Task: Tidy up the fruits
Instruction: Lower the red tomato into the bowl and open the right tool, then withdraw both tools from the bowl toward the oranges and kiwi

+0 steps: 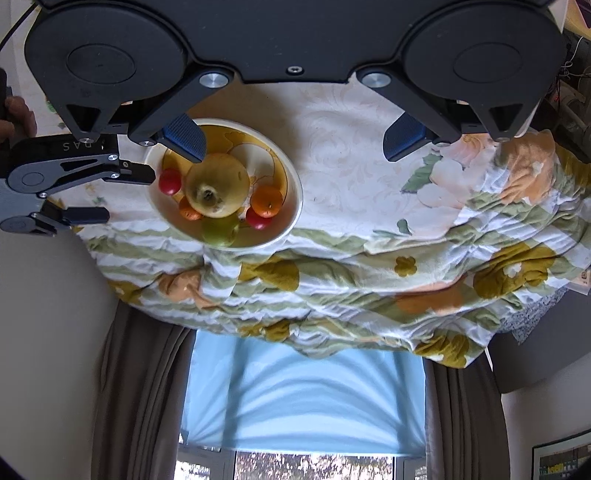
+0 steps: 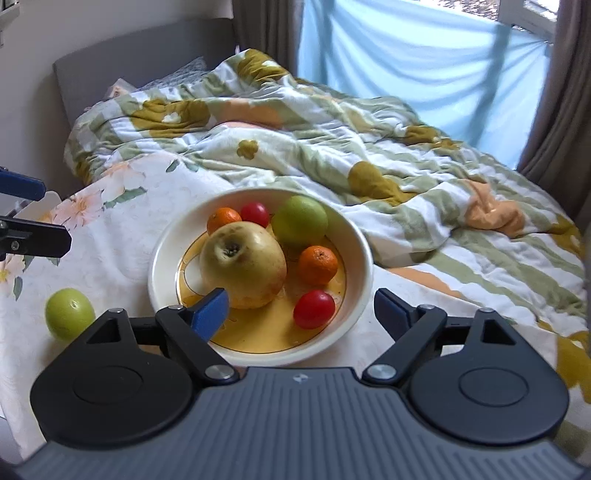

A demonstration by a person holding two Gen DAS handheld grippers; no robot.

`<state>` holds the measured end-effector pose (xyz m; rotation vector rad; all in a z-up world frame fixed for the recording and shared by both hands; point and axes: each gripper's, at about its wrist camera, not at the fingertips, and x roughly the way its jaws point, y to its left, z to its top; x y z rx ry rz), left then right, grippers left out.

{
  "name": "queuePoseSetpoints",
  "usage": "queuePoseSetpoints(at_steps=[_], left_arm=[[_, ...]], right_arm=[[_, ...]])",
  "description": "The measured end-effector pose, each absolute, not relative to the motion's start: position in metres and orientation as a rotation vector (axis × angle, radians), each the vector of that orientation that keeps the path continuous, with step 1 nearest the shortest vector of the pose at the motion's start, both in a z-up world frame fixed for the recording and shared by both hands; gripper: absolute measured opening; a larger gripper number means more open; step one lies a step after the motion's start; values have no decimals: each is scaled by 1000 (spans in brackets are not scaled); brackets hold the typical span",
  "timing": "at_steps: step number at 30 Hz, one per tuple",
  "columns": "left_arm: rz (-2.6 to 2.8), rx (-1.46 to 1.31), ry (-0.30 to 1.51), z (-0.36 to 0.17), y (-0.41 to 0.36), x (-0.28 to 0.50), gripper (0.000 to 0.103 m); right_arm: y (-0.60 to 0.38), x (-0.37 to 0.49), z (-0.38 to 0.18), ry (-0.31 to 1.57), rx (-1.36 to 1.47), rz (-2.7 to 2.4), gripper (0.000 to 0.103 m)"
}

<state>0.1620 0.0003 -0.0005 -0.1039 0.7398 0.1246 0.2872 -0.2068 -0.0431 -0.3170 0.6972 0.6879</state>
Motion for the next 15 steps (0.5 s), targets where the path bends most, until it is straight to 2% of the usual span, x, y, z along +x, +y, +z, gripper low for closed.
queuePoseSetpoints(at_steps=[15], left_arm=[[77, -68, 611, 48, 12, 93, 103]], right_arm=[[-203, 184, 33, 646, -173, 445, 102]])
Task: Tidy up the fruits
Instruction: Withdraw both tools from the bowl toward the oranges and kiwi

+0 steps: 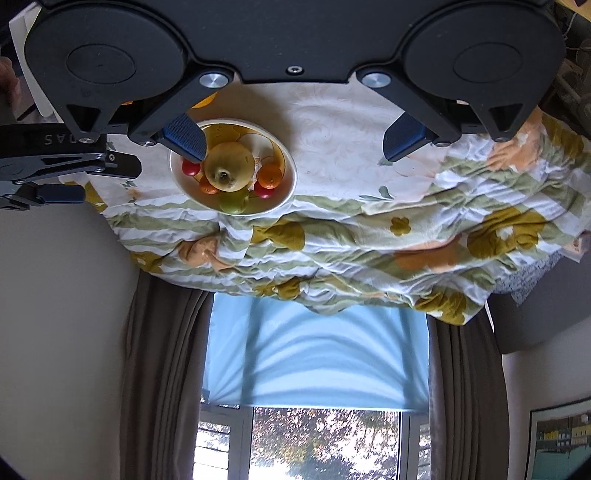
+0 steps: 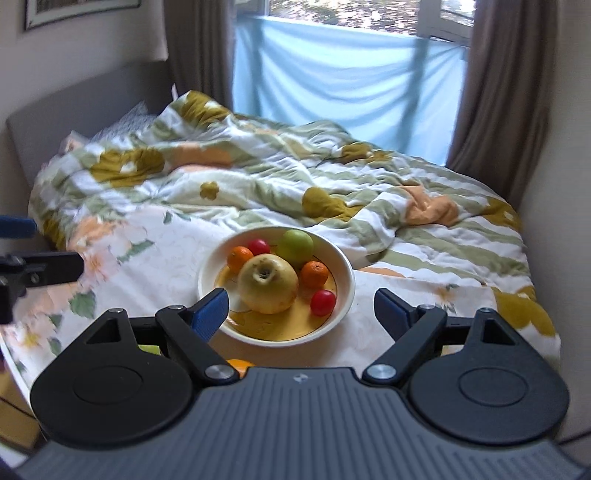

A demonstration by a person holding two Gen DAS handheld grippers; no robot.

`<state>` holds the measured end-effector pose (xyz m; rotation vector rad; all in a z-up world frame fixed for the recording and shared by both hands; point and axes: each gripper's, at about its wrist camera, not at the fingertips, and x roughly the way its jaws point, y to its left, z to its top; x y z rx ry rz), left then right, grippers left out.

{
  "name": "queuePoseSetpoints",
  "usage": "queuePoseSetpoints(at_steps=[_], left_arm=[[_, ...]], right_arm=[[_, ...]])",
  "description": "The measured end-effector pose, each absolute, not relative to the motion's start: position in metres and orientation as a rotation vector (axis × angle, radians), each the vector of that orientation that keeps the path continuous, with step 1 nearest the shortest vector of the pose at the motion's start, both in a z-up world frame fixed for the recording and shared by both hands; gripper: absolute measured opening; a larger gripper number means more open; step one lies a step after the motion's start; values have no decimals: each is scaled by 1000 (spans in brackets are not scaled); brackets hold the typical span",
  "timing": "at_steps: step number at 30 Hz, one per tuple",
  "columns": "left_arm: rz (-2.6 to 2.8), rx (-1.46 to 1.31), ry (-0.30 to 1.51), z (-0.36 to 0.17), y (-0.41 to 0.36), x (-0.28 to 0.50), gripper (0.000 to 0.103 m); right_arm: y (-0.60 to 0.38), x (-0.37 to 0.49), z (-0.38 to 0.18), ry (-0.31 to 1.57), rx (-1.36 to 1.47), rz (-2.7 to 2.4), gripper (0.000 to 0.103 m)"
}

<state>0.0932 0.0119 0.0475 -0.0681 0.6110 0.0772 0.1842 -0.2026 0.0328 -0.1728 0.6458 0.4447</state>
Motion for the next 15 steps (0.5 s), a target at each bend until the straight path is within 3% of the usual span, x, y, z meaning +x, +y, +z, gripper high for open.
queuePoseSetpoints(at_steps=[15], left_arm=[[-1, -31, 648, 36, 3, 59, 103]], right_arm=[[-226, 99, 49, 623, -82, 295, 103]])
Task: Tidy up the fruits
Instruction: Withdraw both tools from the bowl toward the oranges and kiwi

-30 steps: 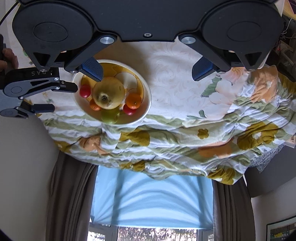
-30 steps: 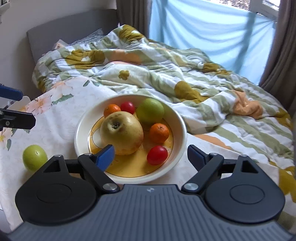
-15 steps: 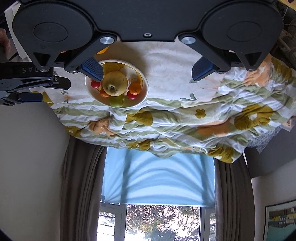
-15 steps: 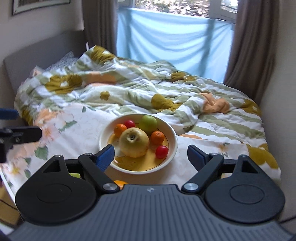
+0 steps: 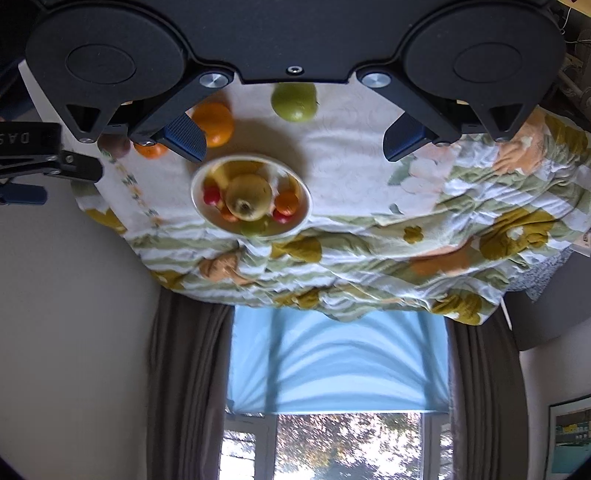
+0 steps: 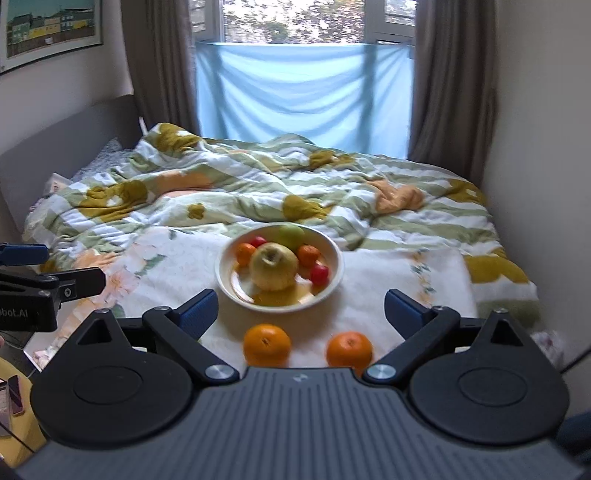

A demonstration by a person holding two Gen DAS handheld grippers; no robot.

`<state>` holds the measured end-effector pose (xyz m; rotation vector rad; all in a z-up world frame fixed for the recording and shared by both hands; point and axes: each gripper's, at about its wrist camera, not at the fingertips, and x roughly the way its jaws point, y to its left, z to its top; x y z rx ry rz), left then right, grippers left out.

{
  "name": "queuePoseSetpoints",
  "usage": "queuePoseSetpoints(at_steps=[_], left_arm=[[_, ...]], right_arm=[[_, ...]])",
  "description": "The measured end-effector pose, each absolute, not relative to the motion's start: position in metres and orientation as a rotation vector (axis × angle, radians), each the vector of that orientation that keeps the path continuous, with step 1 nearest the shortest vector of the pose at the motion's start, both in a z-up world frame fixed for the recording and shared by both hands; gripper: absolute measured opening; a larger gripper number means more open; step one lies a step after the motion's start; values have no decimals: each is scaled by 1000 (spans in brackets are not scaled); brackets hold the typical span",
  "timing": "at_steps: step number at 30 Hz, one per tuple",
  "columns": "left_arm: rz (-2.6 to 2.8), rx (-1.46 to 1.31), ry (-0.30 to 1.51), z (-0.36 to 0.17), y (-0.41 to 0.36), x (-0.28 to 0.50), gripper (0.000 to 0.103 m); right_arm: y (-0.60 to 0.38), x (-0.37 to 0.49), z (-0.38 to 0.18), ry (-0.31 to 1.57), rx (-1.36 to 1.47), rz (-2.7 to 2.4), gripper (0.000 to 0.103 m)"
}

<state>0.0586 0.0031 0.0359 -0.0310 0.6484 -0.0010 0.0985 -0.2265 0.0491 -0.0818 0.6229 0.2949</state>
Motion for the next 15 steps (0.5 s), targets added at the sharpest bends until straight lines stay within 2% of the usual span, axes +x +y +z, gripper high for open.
queuePoseSetpoints(at_steps=[15], left_arm=[[-54, -11, 734, -34, -64, 100, 103]], right_arm=[[-311, 123, -18, 753, -133, 194, 103]])
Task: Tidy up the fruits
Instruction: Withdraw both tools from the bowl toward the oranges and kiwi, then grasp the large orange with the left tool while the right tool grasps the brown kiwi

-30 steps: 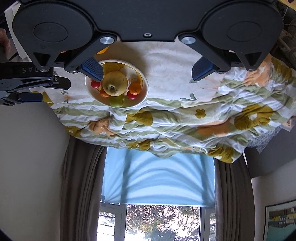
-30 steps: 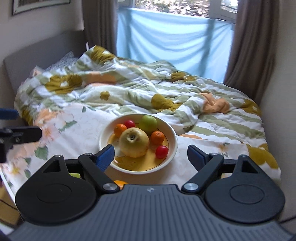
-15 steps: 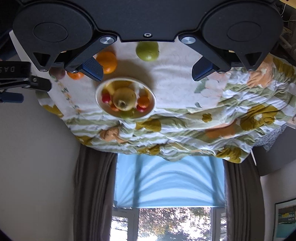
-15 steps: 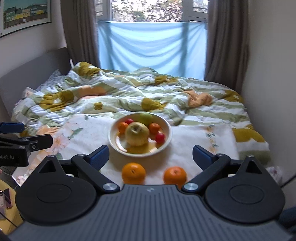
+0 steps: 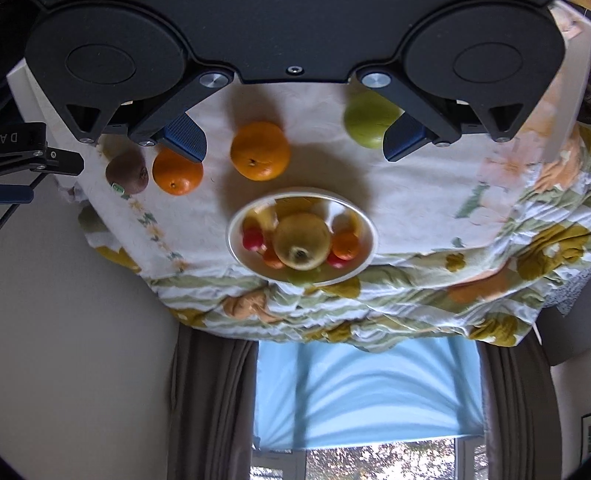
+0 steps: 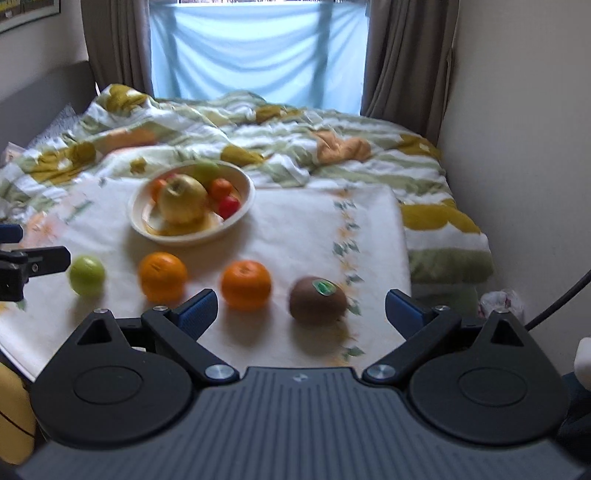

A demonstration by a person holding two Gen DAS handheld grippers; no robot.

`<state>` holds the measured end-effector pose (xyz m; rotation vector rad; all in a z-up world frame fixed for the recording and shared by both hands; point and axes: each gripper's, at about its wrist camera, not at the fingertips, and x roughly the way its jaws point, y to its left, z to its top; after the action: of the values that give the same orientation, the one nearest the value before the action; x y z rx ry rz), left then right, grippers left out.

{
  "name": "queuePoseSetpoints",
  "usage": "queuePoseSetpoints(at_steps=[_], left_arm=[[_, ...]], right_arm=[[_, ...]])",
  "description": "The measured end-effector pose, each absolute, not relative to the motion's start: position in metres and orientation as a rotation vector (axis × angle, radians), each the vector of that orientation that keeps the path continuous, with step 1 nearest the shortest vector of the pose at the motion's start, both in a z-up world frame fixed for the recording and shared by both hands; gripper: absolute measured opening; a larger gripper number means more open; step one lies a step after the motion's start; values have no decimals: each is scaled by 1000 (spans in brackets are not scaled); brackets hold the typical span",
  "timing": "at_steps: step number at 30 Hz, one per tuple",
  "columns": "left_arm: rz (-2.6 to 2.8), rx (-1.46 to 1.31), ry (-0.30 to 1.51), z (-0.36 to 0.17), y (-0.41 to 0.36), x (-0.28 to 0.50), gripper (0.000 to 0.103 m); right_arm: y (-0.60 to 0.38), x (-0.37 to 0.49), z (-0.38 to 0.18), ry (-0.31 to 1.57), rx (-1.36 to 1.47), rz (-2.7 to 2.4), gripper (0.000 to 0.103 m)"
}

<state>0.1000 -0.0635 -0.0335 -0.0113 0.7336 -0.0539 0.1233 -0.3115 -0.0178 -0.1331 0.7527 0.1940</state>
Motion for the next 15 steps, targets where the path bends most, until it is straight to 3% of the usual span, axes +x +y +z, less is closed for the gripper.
queuePoseSetpoints(at_steps=[15], left_arm=[[-27, -50, 846, -92, -93, 161, 93]], right_arm=[[-342, 179, -88, 852, -93, 227, 103]])
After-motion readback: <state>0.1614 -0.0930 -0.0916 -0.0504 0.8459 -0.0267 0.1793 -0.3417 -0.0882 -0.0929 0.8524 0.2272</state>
